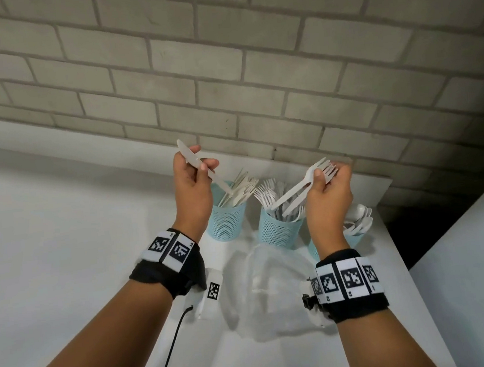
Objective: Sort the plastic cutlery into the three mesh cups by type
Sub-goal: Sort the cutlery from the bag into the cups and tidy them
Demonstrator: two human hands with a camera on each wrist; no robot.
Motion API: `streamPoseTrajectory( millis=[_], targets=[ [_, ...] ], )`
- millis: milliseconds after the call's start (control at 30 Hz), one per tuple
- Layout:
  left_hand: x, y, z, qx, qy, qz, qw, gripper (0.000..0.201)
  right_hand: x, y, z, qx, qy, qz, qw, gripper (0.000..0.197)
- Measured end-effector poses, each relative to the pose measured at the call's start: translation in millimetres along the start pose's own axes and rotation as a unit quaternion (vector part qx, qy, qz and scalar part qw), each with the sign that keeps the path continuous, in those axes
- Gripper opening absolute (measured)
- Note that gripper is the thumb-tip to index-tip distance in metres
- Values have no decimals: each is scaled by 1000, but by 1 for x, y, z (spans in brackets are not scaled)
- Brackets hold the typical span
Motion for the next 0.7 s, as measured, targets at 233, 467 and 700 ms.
streamPoseTrajectory(
  millis=[233, 467, 700],
  targets=[
    [3, 13, -27, 52, 34, 18, 998, 24, -12, -28, 19, -186, 76, -73, 977, 20],
    [5, 14, -42, 214, -8, 3, 977, 24, -15, -35, 0, -330, 179, -76, 924, 25],
    [5, 29, -72, 416, 65, 5, 907, 31, -10, -40, -4, -408, 174, -157, 883, 31]
  ],
)
Point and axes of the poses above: each hand's wrist, its own x-axis towards the middle knuckle, its own y-axis out of the back of the hand, z = x × y, the point moved 8 cm from there along x, towards the middle knuckle, and after that the axes turned 13 degrees about -x, right-handed, at the moved point
